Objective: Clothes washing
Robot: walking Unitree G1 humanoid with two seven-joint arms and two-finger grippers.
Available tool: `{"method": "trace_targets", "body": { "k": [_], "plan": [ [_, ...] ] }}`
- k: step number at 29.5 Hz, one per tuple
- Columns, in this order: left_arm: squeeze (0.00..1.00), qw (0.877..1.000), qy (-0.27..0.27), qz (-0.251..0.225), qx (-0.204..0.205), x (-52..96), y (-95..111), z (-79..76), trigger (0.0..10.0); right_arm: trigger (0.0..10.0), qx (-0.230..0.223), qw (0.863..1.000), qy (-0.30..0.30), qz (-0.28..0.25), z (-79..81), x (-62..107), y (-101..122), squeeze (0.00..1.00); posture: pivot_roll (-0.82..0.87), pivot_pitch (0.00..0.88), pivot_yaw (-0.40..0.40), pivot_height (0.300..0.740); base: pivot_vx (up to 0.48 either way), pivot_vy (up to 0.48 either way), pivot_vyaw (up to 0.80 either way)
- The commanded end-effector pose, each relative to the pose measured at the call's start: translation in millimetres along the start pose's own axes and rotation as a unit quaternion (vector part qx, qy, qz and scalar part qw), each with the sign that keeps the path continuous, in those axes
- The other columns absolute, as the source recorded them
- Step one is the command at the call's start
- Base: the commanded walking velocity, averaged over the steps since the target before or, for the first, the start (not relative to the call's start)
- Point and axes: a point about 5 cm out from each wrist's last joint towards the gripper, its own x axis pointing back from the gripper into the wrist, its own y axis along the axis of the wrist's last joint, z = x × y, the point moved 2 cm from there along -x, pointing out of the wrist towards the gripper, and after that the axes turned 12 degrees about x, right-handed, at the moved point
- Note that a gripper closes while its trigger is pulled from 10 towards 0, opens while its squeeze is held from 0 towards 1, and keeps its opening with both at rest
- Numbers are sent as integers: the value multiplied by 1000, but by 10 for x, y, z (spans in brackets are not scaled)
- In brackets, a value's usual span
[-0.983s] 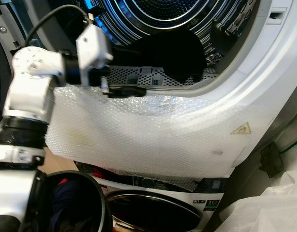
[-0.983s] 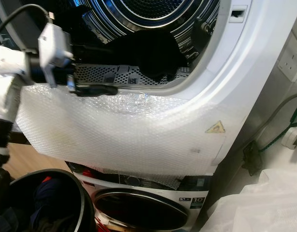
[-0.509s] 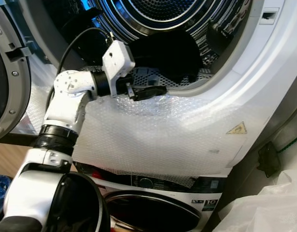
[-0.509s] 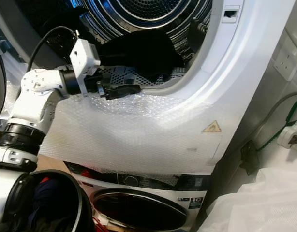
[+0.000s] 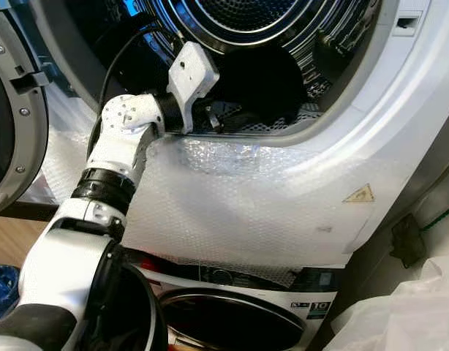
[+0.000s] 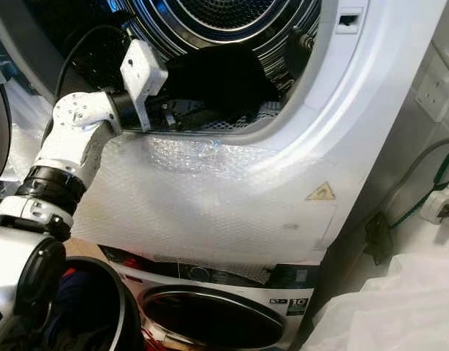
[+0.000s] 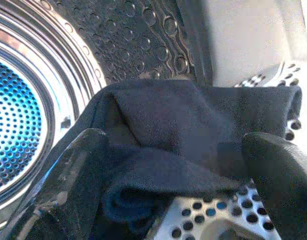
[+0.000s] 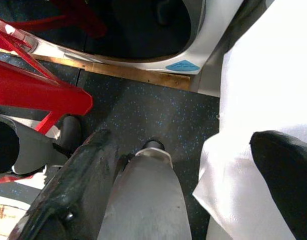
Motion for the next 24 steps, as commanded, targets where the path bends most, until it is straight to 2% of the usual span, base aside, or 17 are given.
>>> {"method": "trace_targets", "body": {
  "k": [1,13,15,17,19,20,22,24],
  "plan": [
    [0,1000,-14,11,-12,-34,11,-3,10000,10000,-1,1000,4,4,41,7,-27,0,-38,0,73,740,0,0,0],
    [0,998,42,40,-5,-128,-77,81,10000,10000,6,1000,9,7,64,15,-56,0,-45,0,79,740,0,0,0],
    [0,991,126,43,15,-131,-65,234,10000,10000,9,1000,10,8,62,21,-77,0,-73,0,83,740,0,0,0],
    [0,981,185,32,41,-103,-36,349,10000,10000,9,1000,7,8,51,29,-100,0,-83,0,83,740,0,0,0],
    [0,975,210,17,70,-75,-12,407,10000,10000,8,1000,5,9,38,38,-128,0,-95,0,82,740,0,0,0],
    [0,975,210,17,70,-75,-12,407,10000,10000,8,1000,5,9,38,38,-128,0,-95,0,82,740,0,0,0],
    [0,964,244,1,104,-27,3,485,10000,10000,8,1000,2,12,24,54,-177,0,-114,0,82,740,0,0,0],
    [0,955,270,-2,122,10,-1,536,10000,10000,8,1000,0,15,11,69,-222,0,-131,0,80,740,0,0,0]
  ]
}}
